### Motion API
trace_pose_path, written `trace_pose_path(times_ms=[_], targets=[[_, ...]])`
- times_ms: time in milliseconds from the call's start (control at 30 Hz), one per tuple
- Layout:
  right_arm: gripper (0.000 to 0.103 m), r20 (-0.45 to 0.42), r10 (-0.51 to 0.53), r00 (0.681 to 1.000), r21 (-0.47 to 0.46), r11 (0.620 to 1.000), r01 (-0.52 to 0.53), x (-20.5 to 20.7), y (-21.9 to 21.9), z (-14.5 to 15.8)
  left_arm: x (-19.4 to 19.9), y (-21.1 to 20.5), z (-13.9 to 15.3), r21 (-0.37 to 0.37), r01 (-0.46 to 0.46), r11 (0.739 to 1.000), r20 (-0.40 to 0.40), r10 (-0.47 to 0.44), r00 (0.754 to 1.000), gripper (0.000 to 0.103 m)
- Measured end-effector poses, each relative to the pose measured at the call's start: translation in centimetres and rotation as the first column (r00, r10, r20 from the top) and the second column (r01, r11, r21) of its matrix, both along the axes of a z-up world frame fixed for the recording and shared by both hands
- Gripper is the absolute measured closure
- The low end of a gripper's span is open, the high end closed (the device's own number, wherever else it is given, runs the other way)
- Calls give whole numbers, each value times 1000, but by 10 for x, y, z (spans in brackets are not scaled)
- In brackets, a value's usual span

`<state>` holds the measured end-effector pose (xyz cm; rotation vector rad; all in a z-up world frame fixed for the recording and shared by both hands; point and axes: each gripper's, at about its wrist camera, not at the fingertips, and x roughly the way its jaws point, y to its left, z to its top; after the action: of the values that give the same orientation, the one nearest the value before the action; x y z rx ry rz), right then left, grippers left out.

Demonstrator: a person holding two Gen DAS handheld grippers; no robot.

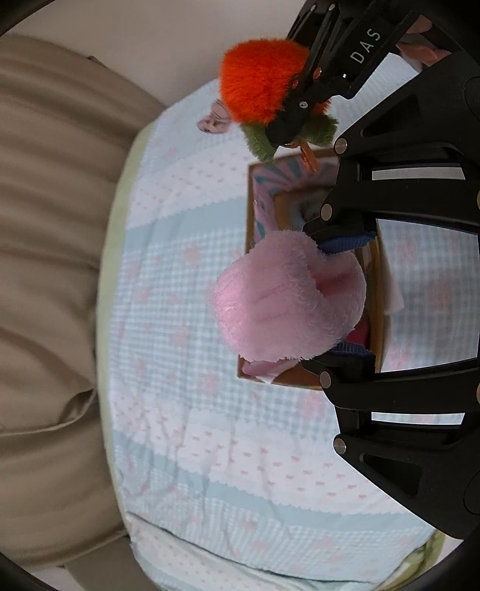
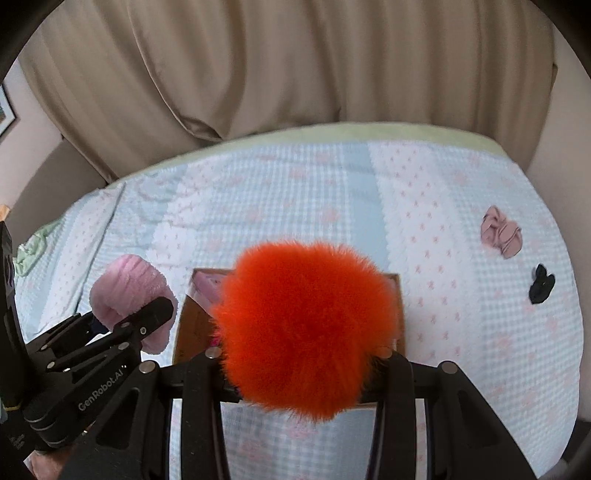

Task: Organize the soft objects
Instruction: 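Carry the pink roll and orange pompom into the box and open both tools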

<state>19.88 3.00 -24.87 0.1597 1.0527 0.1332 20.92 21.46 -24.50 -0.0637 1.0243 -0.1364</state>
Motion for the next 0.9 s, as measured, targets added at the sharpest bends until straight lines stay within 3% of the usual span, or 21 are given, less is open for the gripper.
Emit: trace_pose_path(times_ms=[367,600,800,867,900], targets=[[66,-208,-16,978,24,999,22,60,8,-77,55,6,-77,14,52,999,-165,-49,985,67],[66,-344,-20,939,49,998,39,88,7,-133,84,-3,-140,35,98,995,-298,-83,951,67],[66,-405,-33,914,72,995,68,98,1,-154,87,-16,-170,45,146,988,-356,-121,927,67],[66,-418,-33,908,82,994,74,102,-1,-157,87,-19,-170,49,156,986,-358,-129,925,62],[64,-422,-33,906,85,994,76,104,-1,-157,87,-21,-169,52,161,986,-356,-133,925,41]])
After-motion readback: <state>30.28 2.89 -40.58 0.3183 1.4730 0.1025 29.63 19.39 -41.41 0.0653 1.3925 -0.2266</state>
